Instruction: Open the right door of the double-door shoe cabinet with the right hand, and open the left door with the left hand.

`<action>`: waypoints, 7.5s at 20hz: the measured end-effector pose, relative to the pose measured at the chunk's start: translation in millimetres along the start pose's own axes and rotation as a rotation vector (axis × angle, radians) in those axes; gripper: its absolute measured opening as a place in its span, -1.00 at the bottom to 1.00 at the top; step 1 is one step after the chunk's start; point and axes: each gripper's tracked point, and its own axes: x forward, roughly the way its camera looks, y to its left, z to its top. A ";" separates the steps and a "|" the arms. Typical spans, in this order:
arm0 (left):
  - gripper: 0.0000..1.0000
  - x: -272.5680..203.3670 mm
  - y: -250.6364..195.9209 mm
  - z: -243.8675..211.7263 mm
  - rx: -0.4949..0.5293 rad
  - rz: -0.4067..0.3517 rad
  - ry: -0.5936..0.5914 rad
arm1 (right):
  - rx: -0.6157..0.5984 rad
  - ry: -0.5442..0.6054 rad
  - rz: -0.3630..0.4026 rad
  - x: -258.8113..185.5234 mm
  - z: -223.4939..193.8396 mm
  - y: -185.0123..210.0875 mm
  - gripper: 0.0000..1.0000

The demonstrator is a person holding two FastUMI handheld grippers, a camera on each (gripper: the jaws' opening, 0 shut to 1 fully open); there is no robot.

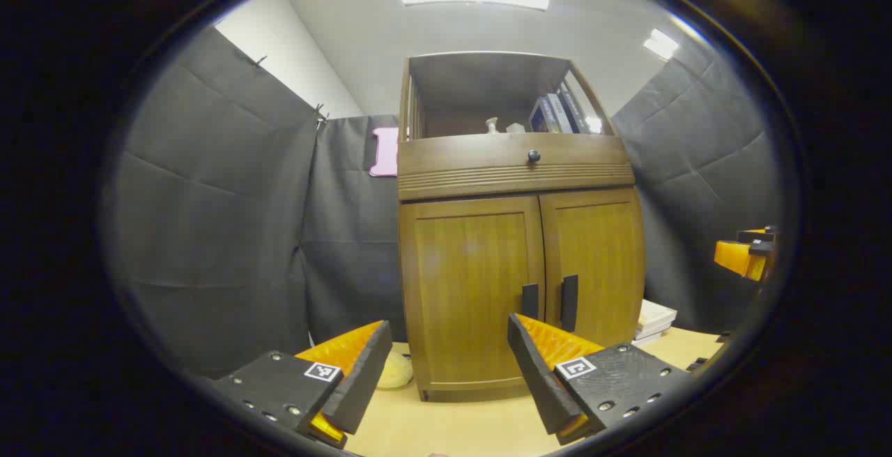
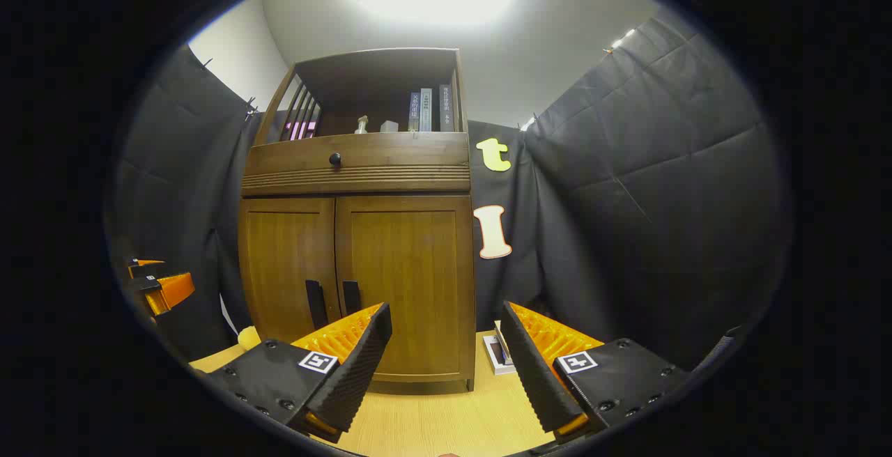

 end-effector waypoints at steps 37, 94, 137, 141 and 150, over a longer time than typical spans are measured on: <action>0.96 -11.8 13.9 9.9 0.047 0.127 0.017 | 0.008 0.018 0.188 82.3 -10.2 79.1 0.96; 0.97 -31.3 20.5 40.7 -0.036 0.091 0.025 | 0.067 0.273 0.377 121.1 -86.2 125.4 -0.72; 0.97 -26.6 27.4 78.3 -0.027 -0.211 0.032 | -0.049 0.262 0.075 52.5 -60.5 -128.4 -0.89; 0.96 -18.8 33.5 76.7 -0.011 -0.184 0.030 | -0.060 0.174 -0.040 35.6 -31.2 -150.8 -0.06; 0.97 -2.4 43.4 69.3 -0.023 -0.126 0.053 | -0.037 0.082 -0.151 -2.4 7.7 -176.4 0.99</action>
